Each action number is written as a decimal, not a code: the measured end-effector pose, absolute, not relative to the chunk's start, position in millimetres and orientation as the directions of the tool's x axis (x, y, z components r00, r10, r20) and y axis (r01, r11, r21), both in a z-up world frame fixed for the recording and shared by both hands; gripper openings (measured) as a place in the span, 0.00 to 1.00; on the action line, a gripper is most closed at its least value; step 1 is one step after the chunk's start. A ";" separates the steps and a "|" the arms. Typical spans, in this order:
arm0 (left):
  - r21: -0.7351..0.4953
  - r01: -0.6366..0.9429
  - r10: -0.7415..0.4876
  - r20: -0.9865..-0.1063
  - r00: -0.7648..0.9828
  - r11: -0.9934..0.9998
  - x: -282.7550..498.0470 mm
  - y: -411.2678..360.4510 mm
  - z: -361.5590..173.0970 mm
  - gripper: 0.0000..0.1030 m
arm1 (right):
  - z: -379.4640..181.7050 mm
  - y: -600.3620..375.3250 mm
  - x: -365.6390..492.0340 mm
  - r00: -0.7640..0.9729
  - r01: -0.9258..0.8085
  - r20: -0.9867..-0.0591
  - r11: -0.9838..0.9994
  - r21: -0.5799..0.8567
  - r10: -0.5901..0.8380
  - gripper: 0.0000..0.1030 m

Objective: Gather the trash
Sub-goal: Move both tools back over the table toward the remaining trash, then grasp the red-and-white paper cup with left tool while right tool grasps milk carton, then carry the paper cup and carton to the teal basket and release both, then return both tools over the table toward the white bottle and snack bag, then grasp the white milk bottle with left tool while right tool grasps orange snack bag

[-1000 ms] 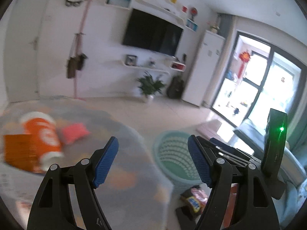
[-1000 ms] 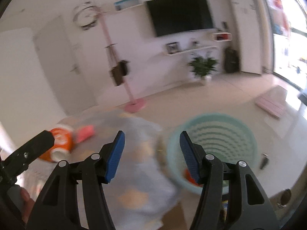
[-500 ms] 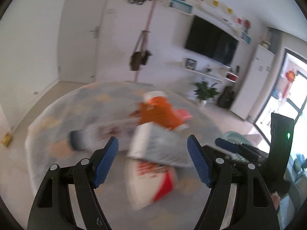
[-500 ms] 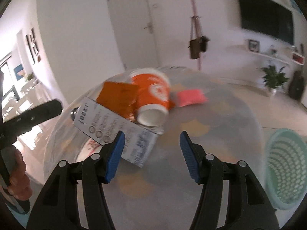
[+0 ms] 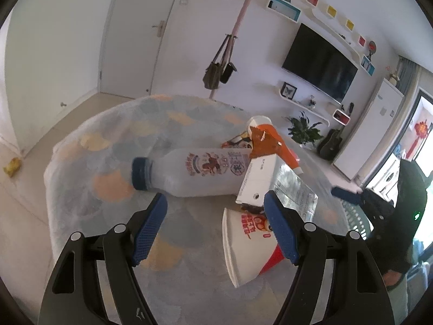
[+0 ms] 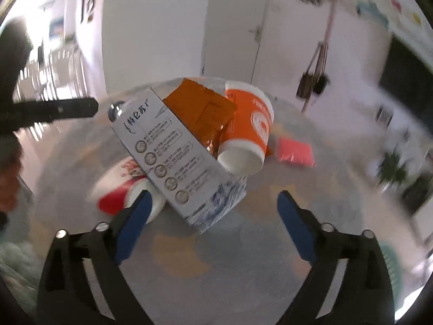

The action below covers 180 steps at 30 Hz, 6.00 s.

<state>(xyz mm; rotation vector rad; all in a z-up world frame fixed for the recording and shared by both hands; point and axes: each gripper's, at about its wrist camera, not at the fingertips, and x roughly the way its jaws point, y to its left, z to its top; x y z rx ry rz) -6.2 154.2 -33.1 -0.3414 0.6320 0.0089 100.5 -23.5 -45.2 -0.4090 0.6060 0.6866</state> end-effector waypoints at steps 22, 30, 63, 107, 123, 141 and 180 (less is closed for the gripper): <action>-0.199 -0.009 -0.139 -0.713 0.687 0.980 17.2 100.6 -73.1 0.81 | -33.2 -58.2 64.1 0.601 -0.714 -0.561 0.698 -0.054 0.570 0.49; -0.184 -0.082 -0.089 -0.760 0.644 0.980 33.1 102.3 -96.4 0.82 | -54.1 -113.5 55.1 0.657 -0.539 -0.645 0.841 -0.040 0.391 0.49; -0.178 0.149 -0.225 -0.561 0.797 0.973 -4.1 40.6 -18.3 0.73 | -24.7 -150.6 107.5 0.644 -0.350 -0.667 0.920 0.178 0.374 0.50; -0.252 0.468 -0.484 -0.729 0.484 0.847 182.8 -211.2 -99.2 0.81 | -119.7 -419.2 142.8 0.606 0.354 -0.794 0.908 0.225 -0.040 0.55; -0.244 0.426 -0.488 -0.530 0.694 0.871 104.2 -110.9 -2.2 0.81 | -13.2 -312.3 107.9 0.782 0.067 -0.619 0.976 0.208 0.078 0.55; -0.230 -0.075 -0.071 -0.568 0.820 0.970 30.8 136.5 -6.7 0.81 | -40.7 -89.7 73.3 0.573 -0.494 -0.639 0.838 0.231 0.513 0.56; -0.277 0.272 -0.388 -0.646 0.657 0.922 -0.5 147.5 -63.8 0.79 | -48.8 -81.0 76.1 0.591 -0.460 -0.645 0.859 0.224 0.484 0.04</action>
